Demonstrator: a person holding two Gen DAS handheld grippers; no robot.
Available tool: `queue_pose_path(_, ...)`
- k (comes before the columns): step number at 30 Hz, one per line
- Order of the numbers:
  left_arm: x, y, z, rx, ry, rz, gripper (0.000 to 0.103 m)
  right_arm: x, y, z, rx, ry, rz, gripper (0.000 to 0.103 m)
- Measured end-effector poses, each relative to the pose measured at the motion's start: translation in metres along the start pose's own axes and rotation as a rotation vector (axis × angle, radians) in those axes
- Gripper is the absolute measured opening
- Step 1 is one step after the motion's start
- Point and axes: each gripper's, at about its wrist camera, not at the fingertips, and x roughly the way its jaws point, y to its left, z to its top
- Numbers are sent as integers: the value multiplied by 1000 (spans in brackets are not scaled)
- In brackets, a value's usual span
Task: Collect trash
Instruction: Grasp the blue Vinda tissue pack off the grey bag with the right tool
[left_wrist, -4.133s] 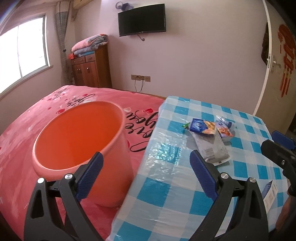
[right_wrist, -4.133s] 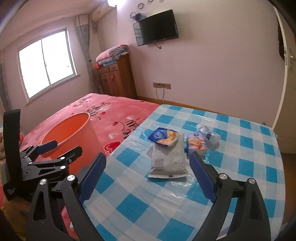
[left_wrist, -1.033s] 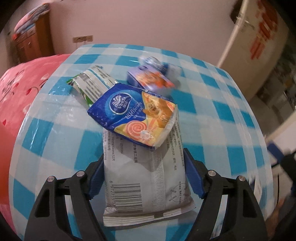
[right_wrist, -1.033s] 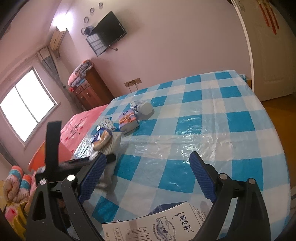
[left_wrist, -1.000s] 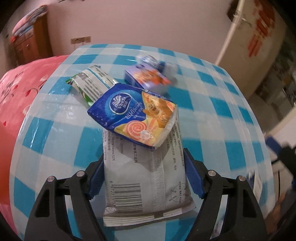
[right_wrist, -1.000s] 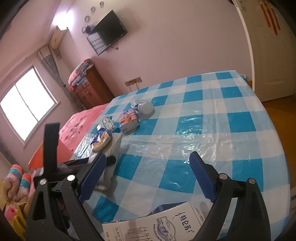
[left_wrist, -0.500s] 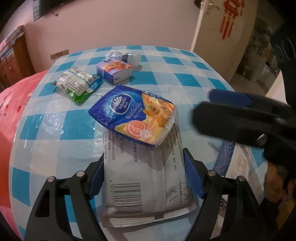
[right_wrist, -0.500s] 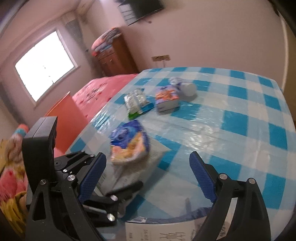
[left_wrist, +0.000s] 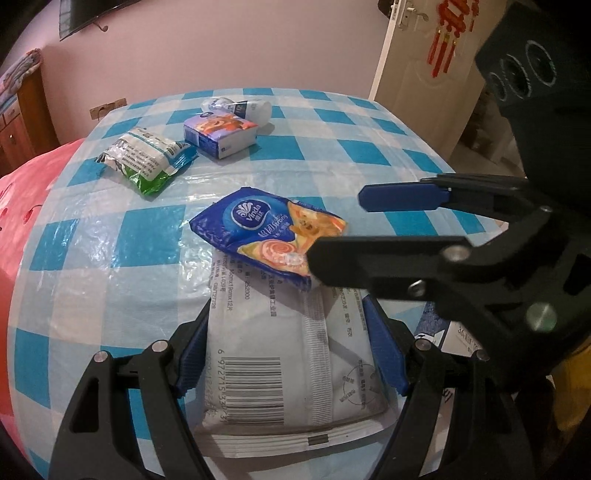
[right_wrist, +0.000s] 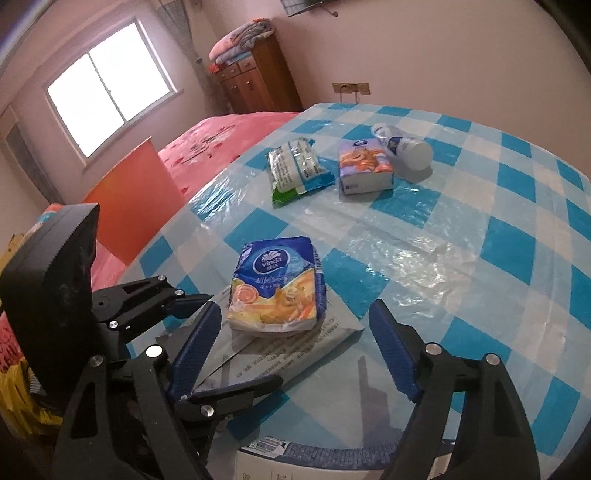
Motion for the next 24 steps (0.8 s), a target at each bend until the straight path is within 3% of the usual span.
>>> queue_pose_path(3,-1,0,-3,12,-10,-5,80,7,0,2,-2,22,30,74)
queue_pose_path(10,-3,-4,-9,52,-23,8,84,26,-5,3,24,71,94,73)
queue_pose_path(17,-2,-5,-9,53,-23,14,84,29,1,6,7,79,68,73)
queue_pose_path(20,-2,-6,-10,48,-24,22,83,32,2,7,0,84,31,63)
queue_pose_path(24,-2,-6,-9,34,-26,38,81,33,4,7,-13,84,-2,60)
